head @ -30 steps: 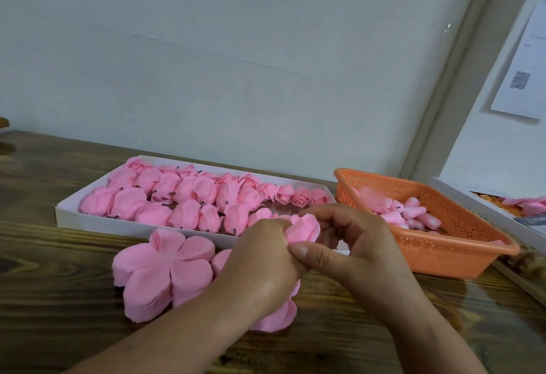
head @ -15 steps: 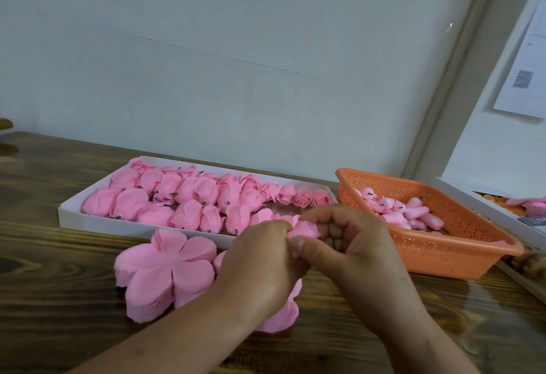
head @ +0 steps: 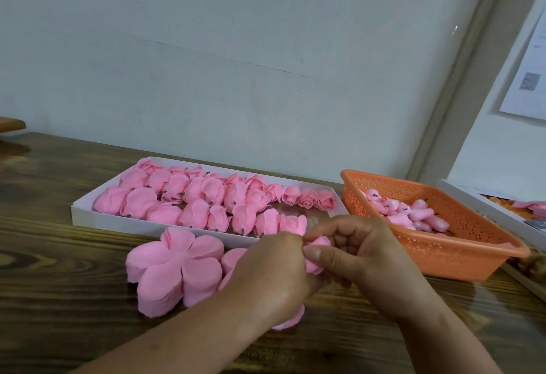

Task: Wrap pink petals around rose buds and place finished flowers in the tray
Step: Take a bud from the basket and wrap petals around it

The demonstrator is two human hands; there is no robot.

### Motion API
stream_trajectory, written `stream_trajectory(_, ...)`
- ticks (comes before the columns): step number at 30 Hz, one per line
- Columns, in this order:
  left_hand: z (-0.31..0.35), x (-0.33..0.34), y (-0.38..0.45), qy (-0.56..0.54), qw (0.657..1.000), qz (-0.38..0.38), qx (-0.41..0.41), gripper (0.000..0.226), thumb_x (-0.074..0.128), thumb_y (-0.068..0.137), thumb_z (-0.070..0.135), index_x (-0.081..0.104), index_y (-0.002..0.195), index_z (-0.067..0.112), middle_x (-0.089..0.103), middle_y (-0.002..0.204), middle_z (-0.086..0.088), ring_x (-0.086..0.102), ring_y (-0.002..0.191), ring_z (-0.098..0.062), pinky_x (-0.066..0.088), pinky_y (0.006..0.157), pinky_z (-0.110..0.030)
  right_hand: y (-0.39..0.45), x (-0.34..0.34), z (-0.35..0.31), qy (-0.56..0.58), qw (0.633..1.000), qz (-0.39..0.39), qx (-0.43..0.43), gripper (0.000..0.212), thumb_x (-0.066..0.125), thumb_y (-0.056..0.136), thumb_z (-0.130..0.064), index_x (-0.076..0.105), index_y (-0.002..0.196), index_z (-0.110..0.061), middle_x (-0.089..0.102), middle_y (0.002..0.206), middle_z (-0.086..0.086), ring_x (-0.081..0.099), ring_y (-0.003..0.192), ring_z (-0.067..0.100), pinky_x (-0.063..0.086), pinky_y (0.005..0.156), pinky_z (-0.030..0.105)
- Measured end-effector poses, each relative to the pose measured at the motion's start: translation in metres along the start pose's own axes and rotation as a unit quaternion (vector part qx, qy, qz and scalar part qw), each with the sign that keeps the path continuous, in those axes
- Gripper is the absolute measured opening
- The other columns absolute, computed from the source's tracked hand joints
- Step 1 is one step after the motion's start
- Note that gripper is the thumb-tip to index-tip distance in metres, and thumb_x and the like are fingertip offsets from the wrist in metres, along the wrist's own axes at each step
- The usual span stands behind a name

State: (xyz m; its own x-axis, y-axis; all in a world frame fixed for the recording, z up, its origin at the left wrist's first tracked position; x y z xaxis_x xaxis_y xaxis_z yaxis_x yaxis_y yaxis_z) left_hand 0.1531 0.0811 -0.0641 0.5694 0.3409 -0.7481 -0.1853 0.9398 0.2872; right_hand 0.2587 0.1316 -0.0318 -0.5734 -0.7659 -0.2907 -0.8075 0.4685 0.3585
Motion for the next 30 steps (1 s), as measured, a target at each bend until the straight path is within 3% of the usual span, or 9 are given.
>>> stream_trajectory(2, 0.000, -0.004, 0.000, -0.013, 1.000, 0.000, -0.023, 0.018, 0.063, 0.088, 0.039, 0.060, 0.071, 0.034, 0.055, 0.060, 0.015, 0.055, 0.059, 0.008, 0.039, 0.052, -0.007, 0.001, 0.000, 0.001, -0.032, 0.999, 0.016, -0.010, 0.016, 0.070, 0.067, -0.021, 0.071, 0.074, -0.007, 0.065, 0.058, 0.007, 0.054, 0.046, 0.007, 0.041, 0.042, 0.016)
stream_trajectory(5, -0.002, -0.005, 0.000, -0.017, 0.999, -0.003, -0.043, 0.035, 0.065, 0.086, 0.039, 0.050, 0.055, 0.033, 0.055, 0.052, 0.016, 0.052, 0.050, 0.011, 0.037, 0.045, -0.005, 0.001, -0.001, 0.004, -0.046, 0.998, 0.039, -0.022, 0.020, 0.070, 0.066, -0.025, 0.072, 0.074, -0.007, 0.064, 0.057, 0.005, 0.053, 0.045, 0.007, 0.041, 0.043, 0.017)
stream_trajectory(9, -0.001, -0.023, -0.007, -0.049, 0.996, -0.053, -0.054, 0.024, 0.076, 0.074, 0.045, 0.060, 0.084, 0.029, 0.064, 0.081, 0.008, 0.063, 0.077, -0.006, 0.051, 0.069, -0.025, 0.001, -0.004, 0.005, -0.054, 0.997, 0.045, -0.043, 0.013, 0.069, 0.070, -0.024, 0.074, 0.073, -0.012, 0.068, 0.062, 0.006, 0.053, 0.046, 0.005, 0.041, 0.043, 0.017)
stream_trajectory(11, -0.013, -0.049, -0.007, -0.030, 0.994, -0.070, -0.072, 0.034, 0.076, 0.074, 0.046, 0.063, 0.101, 0.029, 0.062, 0.085, 0.015, 0.060, 0.080, -0.003, 0.048, 0.072, -0.020, 0.002, -0.012, 0.008, -0.066, 0.993, 0.087, -0.049, 0.013, 0.068, 0.070, -0.025, 0.074, 0.073, -0.014, 0.068, 0.063, 0.011, 0.050, 0.045, 0.007, 0.040, 0.043, 0.019)
stream_trajectory(14, -0.040, -0.100, -0.011, 0.101, 0.990, -0.035, -0.094, 0.003, 0.070, 0.082, 0.030, 0.070, 0.085, 0.031, 0.063, 0.073, 0.007, 0.054, 0.067, -0.010, 0.039, 0.059, -0.008, 0.005, -0.027, 0.017, -0.058, 0.983, 0.173, -0.035, 0.014, 0.068, 0.074, -0.024, 0.073, 0.075, -0.011, 0.065, 0.066, 0.021, 0.047, 0.046, 0.014, 0.039, 0.042, 0.022)
stream_trajectory(18, -0.083, -0.118, -0.027, 0.169, 0.973, -0.025, -0.155, 0.014, 0.064, 0.084, 0.020, 0.077, 0.078, 0.019, 0.073, 0.079, 0.004, 0.064, 0.076, -0.010, 0.048, 0.068, -0.018, 0.007, -0.039, 0.023, -0.047, 0.970, 0.239, -0.027, 0.009, 0.065, 0.083, -0.005, 0.070, 0.076, -0.003, 0.055, 0.046, 0.003, 0.043, 0.040, 0.005, 0.035, 0.039, 0.015)
stream_trajectory(21, -0.074, -0.095, -0.023, 0.132, 0.988, -0.008, -0.077, 0.013, 0.065, 0.085, 0.019, 0.077, 0.081, 0.017, 0.073, 0.080, 0.003, 0.058, 0.068, -0.006, 0.042, 0.064, -0.011, 0.009, -0.040, 0.025, -0.046, 0.965, 0.256, -0.023, 0.010, 0.063, 0.085, -0.002, 0.068, 0.076, -0.001, 0.052, 0.042, -0.001, 0.041, 0.037, 0.002, 0.034, 0.037, 0.013)
stream_trajectory(25, -0.050, -0.051, -0.004, 0.117, 0.993, -0.022, 0.002, 0.023, 0.060, 0.090, 0.014, 0.075, 0.106, 0.020, 0.065, 0.087, 0.008, 0.047, 0.067, 0.002, 0.034, 0.063, -0.001, 0.007, -0.041, 0.031, -0.061, 0.963, 0.261, -0.001, 0.014, 0.063, 0.086, -0.001, 0.067, 0.072, -0.005, 0.053, 0.041, -0.002, 0.041, 0.037, 0.003, 0.034, 0.037, 0.015)
stream_trajectory(30, -0.048, -0.027, 0.013, 0.134, 0.989, -0.055, -0.020, 0.025, 0.051, 0.095, 0.014, 0.074, 0.103, 0.020, 0.065, 0.083, 0.011, 0.055, 0.078, -0.013, 0.047, 0.076, -0.025, 0.008, -0.042, 0.037, -0.074, 0.964, 0.253, 0.015, 0.012, 0.064, 0.086, -0.003, 0.069, 0.075, -0.006, 0.055, 0.044, -0.003, 0.044, 0.039, 0.003, 0.036, 0.039, 0.016)
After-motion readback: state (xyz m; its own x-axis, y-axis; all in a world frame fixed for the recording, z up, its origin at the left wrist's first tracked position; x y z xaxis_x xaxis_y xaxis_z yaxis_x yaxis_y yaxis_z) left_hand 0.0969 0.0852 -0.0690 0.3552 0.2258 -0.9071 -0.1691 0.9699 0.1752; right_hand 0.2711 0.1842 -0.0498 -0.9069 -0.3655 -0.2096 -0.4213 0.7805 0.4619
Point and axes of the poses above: each hand's wrist, its own y-axis towards the middle knuckle, its own x-axis out of the palm, z = x × y, the point moved 3 cm from there along y, towards the middle knuckle
